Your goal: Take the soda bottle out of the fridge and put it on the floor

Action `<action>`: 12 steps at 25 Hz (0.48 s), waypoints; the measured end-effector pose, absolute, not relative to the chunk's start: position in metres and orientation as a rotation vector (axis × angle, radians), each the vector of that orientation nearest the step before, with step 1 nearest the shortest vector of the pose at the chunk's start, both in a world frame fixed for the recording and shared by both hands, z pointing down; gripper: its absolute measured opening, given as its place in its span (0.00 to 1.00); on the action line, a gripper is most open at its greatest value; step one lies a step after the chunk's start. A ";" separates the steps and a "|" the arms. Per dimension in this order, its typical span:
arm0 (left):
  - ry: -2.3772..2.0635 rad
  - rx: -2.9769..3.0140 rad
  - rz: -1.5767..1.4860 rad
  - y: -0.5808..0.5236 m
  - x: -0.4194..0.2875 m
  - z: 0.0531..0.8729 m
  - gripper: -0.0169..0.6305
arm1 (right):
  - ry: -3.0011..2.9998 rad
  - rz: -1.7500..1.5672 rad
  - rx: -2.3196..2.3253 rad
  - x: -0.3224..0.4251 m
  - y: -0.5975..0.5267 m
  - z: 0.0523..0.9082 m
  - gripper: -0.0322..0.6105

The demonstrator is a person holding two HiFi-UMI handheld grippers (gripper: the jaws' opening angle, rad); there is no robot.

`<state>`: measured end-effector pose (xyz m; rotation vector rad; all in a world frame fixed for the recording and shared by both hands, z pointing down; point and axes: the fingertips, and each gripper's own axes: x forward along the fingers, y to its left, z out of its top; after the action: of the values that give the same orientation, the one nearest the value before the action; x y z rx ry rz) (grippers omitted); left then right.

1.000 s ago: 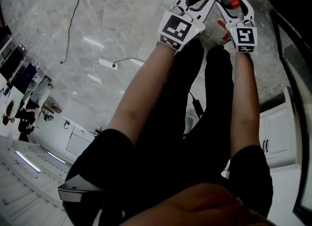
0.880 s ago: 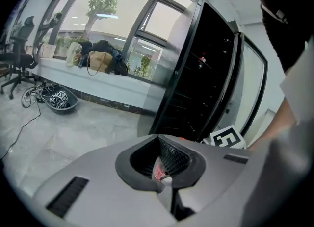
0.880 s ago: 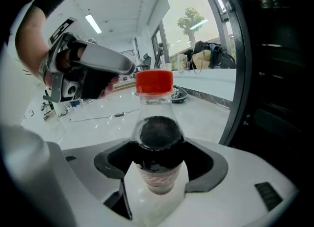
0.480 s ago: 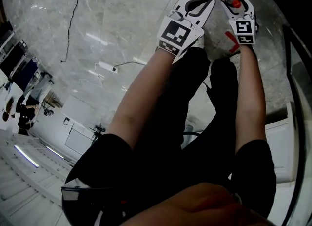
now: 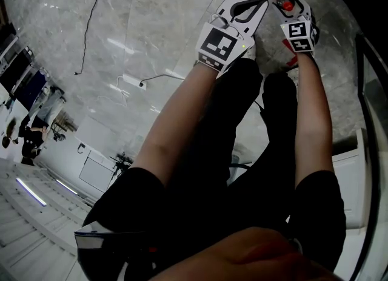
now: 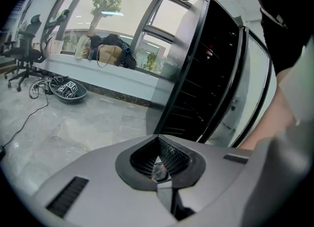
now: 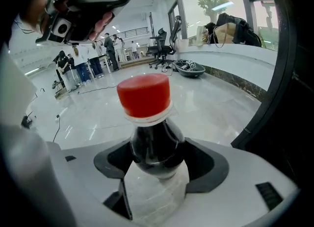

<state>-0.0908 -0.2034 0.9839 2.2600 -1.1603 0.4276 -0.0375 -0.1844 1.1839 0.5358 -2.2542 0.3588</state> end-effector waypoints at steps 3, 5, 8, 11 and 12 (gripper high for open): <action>-1.170 2.263 0.423 -0.203 -0.090 0.978 0.03 | -2.272 0.382 0.520 -0.040 -0.184 1.178 0.55; -1.170 2.266 0.419 -0.203 -0.089 0.971 0.03 | -2.276 0.374 0.520 -0.040 -0.186 1.166 0.55; -1.176 2.269 0.409 -0.202 -0.088 0.949 0.03 | -2.261 0.392 0.540 -0.035 -0.187 1.140 0.55; -1.191 2.285 0.393 -0.204 -0.090 0.914 0.03 | -2.263 0.402 0.572 -0.028 -0.184 1.100 0.55; -1.193 2.291 0.387 -0.204 -0.091 0.901 0.03 | -2.270 0.406 0.589 -0.025 -0.183 1.082 0.55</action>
<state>-0.0911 -0.2035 0.9011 2.2908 -1.1927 0.3872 -0.0252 -0.1827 1.0819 0.5895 -2.2702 0.4063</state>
